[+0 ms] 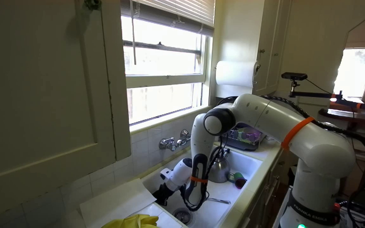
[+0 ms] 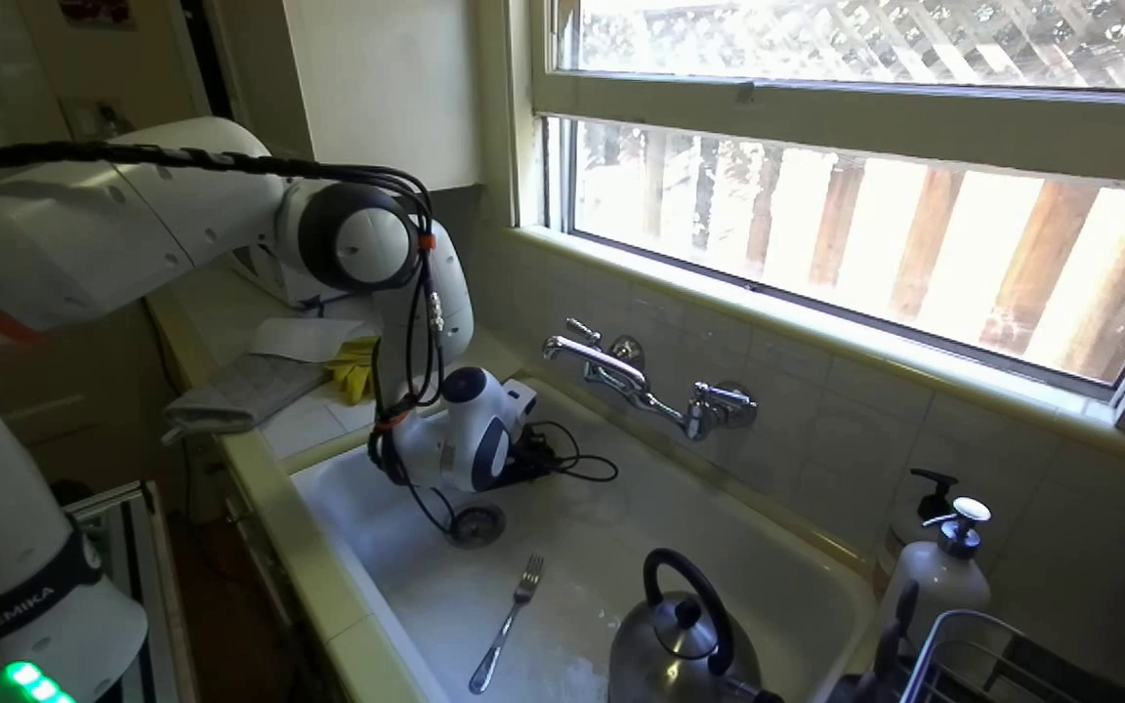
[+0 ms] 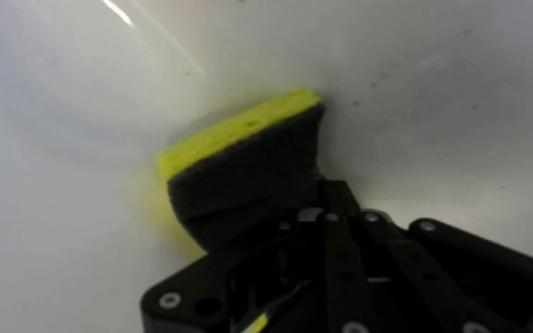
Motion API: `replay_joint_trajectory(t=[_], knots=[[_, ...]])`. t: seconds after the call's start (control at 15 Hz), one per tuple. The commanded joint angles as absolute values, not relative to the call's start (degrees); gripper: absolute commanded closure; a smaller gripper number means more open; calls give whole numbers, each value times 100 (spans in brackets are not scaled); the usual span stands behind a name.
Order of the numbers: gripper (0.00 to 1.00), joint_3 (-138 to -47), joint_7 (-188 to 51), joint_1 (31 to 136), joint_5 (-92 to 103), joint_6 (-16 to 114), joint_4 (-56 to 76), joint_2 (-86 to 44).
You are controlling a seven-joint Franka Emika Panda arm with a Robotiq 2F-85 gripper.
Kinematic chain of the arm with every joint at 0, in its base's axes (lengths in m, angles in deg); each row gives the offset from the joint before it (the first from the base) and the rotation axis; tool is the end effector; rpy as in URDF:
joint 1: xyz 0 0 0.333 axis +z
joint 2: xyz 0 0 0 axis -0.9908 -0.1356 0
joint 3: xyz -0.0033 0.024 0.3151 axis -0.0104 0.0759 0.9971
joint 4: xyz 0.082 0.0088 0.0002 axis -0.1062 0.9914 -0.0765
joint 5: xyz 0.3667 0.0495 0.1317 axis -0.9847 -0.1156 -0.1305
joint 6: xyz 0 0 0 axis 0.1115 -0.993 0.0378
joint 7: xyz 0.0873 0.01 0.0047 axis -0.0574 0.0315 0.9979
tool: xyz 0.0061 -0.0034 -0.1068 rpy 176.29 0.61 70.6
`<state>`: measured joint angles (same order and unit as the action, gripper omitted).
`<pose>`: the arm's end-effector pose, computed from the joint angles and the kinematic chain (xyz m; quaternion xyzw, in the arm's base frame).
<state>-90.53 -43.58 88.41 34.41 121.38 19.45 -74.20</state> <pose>0.5677 0.1083 -0.0456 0.8306 0.4777 0.2860 0.0091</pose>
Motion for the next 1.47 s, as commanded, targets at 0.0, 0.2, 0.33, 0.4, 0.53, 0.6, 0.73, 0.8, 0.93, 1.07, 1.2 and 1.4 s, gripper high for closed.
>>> replay_joint_trajectory(t=[0.0, 0.2, 0.33, 0.4, 0.53, 0.6, 0.73, 0.8, 0.93, 1.07, 1.2, 1.4], knots=[[100, -8857, -4309, 8650, 3795, 11531, 2002, -7301], [100, -9326, -4385, 9081, 3112, 11191, 1969, -7210], [100, -9653, -4399, 9377, 2674, 10965, 1973, -7162], [100, -9817, -4439, 9528, 2475, 10831, 1973, -7150], [100, -10056, -4487, 9743, 2221, 10485, 2002, -7119], [100, -10194, -4529, 9883, 2123, 10328, 2026, -7098], [100, -10361, -4607, 10056, 2036, 10043, 1984, -7123], [100, -10424, -4652, 10127, 2039, 9939, 1993, -7119], [100, -10437, -4682, 10149, 2113, 9925, 2025, -7090], [100, -10338, -4616, 10061, 2237, 10179, 2158, -7001], [100, -10295, -4561, 10012, 2310, 10432, 2333, -6897], [100, -10266, -4489, 10001, 2327, 10714, 2600, -6765]])
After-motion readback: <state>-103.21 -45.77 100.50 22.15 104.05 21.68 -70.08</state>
